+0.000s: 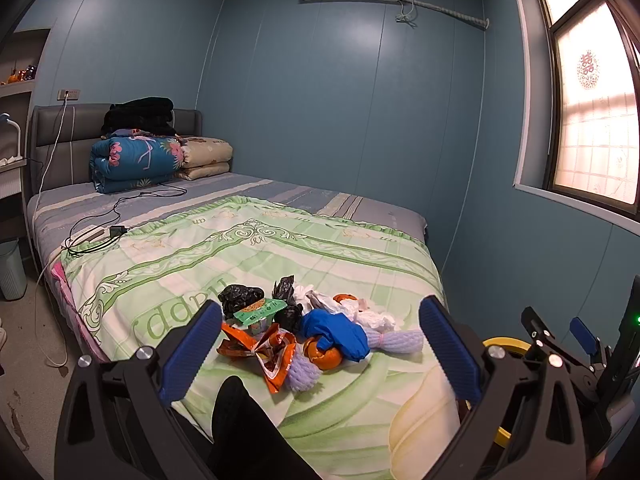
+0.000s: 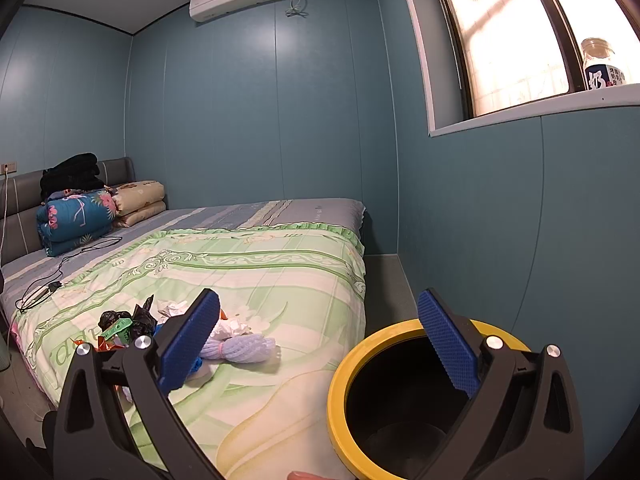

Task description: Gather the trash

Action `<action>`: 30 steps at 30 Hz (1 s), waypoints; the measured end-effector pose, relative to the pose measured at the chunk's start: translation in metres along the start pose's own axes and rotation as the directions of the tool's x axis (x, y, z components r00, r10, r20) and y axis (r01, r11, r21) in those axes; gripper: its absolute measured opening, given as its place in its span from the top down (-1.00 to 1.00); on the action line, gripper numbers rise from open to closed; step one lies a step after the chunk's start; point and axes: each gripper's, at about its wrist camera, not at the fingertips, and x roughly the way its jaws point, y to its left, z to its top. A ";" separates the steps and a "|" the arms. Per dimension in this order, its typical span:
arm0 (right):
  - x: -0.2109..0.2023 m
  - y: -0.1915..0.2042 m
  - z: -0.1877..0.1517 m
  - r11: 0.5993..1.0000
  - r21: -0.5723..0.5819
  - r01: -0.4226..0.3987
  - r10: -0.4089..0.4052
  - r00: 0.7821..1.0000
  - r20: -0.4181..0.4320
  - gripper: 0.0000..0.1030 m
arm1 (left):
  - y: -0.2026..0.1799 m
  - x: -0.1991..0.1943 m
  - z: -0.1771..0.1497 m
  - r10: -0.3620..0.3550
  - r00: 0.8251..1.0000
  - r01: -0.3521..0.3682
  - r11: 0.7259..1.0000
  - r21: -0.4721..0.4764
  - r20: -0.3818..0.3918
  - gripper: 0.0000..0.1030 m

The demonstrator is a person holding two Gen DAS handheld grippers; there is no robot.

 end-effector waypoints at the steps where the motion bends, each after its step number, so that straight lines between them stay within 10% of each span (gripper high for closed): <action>1: 0.000 0.000 0.000 1.000 0.000 0.001 -0.001 1.000 0.000 -0.84 | 0.000 0.000 0.000 0.001 1.000 -0.001 1.000 0.000 0.000 -0.85; 30: -0.001 0.002 -0.002 1.000 0.008 -0.001 0.001 1.000 0.007 -0.84 | 0.000 0.000 0.001 0.004 1.000 -0.004 1.000 0.002 0.000 -0.85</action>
